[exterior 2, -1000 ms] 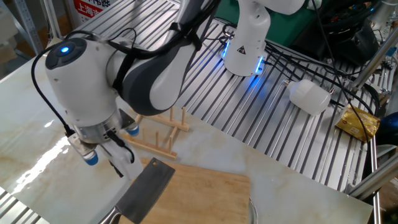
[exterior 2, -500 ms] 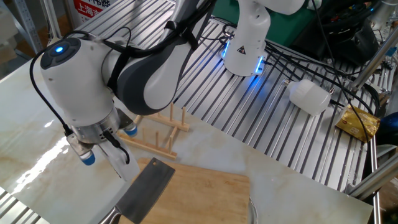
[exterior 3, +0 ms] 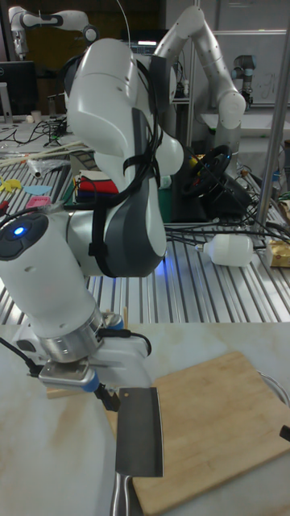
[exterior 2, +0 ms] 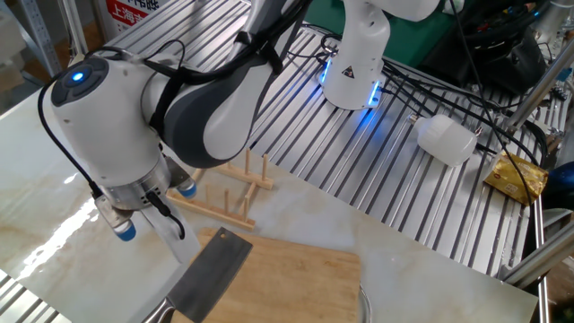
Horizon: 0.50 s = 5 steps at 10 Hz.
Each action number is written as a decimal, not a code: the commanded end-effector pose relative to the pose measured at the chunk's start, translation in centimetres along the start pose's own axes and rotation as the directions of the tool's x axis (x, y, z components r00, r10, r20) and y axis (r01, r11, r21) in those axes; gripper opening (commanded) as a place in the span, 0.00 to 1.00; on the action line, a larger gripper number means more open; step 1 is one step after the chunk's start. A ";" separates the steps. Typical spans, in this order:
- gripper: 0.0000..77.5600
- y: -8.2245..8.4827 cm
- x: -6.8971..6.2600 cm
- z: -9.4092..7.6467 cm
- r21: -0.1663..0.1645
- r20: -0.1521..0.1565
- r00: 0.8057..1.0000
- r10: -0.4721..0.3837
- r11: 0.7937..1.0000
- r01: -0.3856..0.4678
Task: Put the knife on the knife rack
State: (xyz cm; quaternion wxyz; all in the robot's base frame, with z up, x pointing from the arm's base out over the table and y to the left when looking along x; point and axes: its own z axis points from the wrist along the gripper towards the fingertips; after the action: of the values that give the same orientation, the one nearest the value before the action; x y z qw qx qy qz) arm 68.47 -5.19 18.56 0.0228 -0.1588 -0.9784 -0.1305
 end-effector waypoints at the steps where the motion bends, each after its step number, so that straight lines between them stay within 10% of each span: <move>1: 0.00 0.0 -0.1 -0.2 -0.001 -0.016 1.000 -0.002 1.000 0.002; 5: 0.00 0.0 -0.1 -0.2 -0.008 -0.020 1.000 0.003 1.000 -0.003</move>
State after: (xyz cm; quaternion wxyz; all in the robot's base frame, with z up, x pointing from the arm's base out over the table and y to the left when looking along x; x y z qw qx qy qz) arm 68.46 -5.20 18.53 0.0337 -0.1585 -0.9773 -0.1361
